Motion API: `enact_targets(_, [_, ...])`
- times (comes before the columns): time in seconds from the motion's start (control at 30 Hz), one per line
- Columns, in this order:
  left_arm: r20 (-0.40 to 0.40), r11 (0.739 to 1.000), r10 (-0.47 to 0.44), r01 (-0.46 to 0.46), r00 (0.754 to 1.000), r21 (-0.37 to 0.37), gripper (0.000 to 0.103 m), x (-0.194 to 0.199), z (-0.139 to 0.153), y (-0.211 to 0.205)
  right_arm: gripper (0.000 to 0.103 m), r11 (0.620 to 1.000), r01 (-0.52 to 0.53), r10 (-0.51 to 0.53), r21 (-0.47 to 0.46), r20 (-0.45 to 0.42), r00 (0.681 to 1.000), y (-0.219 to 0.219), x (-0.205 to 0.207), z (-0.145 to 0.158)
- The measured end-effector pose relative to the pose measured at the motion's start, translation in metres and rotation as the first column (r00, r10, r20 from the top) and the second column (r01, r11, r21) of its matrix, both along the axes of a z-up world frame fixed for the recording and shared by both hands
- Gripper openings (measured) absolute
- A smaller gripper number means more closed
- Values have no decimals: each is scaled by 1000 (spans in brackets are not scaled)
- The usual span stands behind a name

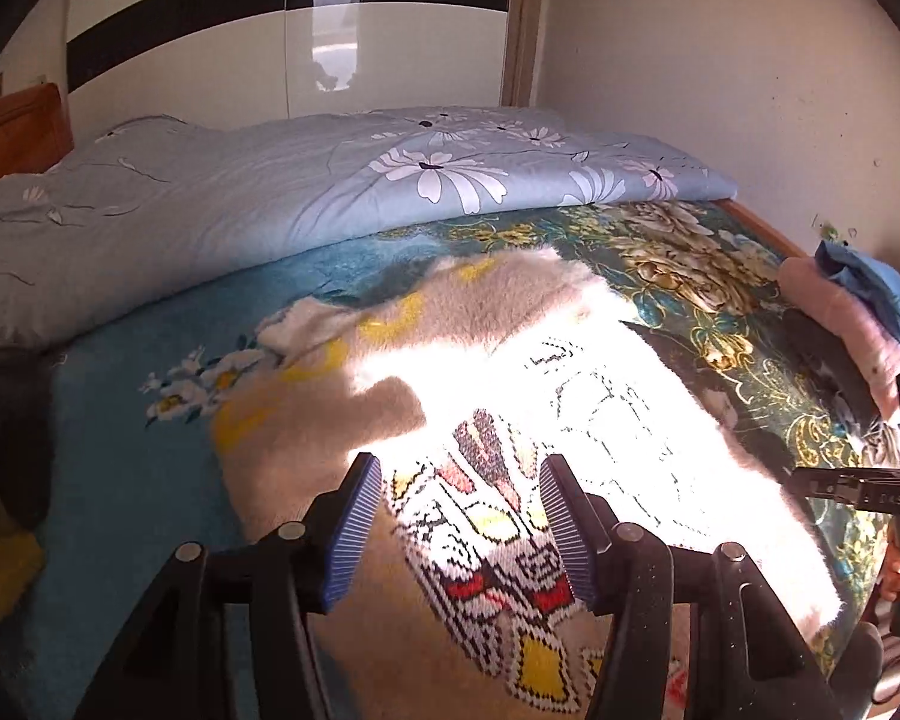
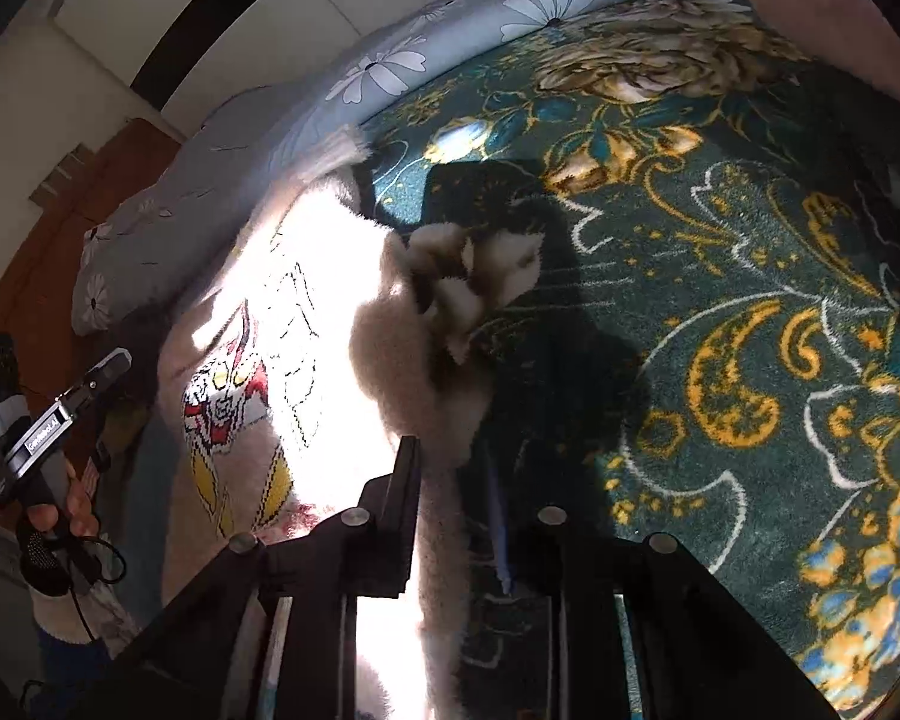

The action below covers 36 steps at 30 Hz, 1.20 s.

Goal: Fold clothes

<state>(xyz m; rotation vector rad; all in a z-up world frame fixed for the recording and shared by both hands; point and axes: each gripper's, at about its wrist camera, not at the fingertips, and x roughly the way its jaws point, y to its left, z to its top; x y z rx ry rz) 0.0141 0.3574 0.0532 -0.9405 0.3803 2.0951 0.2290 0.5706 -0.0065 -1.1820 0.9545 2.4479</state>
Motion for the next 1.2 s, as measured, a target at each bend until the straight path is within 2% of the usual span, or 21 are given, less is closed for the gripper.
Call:
enact_targets(0.03, [-10, 1000, -6, 6, 1000, -18, 60, -4, -5, 13, 41, 1000, 8, -8, 25, -3, 1000, 3, 0, 4])
enact_targets(0.13, [-22, 998, -23, 21, 999, -65, 60, -15, -23, 51, 41, 1000, 1, -1, 21, -35, 999, 7, -2, 7])
enact_targets(0.23, [-26, 994, -46, 43, 999, -103, 60, -20, -39, 81, 41, 1000, -14, 15, 23, -19, 1000, 6, -11, 1])
enact_targets(0.37, [-70, 987, -54, 42, 996, -158, 60, -26, -49, 109, 41, 999, 18, -18, 34, -1, 1000, 11, -22, -8])
enact_targets(0.5, [-71, 990, -30, 20, 997, -141, 57, -38, -48, 114, 41, 999, 33, -33, 4, 0, 999, 15, -29, -13])
enact_targets(0.53, [-68, 991, -25, 16, 997, -132, 53, -40, -46, 114, 41, 999, 34, -34, 1, 4, 999, 16, -30, -14])
enact_targets(0.6, [-82, 993, -9, -1, 997, -121, 18, -43, -41, 110, 41, 999, 40, -40, -6, 12, 999, 16, -31, -17])
enact_targets(0.63, [-90, 994, 3, -12, 996, -108, 12, -44, -38, 105, 41, 999, 43, -43, -9, 16, 999, 16, -32, -18])
enact_targets(0.77, [-109, 997, 74, -73, 991, 12, 11, -47, -8, 65, 41, 998, 62, -62, -20, 9, 998, 15, -28, -18])
enact_targets(0.9, [-160, 977, 196, -178, 967, 122, 11, -57, 34, -8, 41, 997, 79, -79, -19, -6, 997, 14, -21, -9])
enact_targets(0.97, [-169, 951, 283, -254, 944, 175, 11, -66, 50, -56, 41, 996, 84, -84, -16, -14, 996, 11, -16, -5])
enact_targets(1.07, [-155, 893, 424, -384, 892, 234, 11, -82, 64, -133, 41, 996, 85, -85, -15, -20, 996, 7, -13, -1])
enact_targets(1.13, [-111, 852, 498, -461, 860, 247, 11, -95, 61, -177, 41, 996, 83, -83, -18, -22, 996, 4, -14, 0])
enact_targets(1.2, [-85, 828, 541, -511, 837, 232, 11, -103, 52, -207, 41, 996, 81, -82, -21, -25, 996, 0, -15, 1])
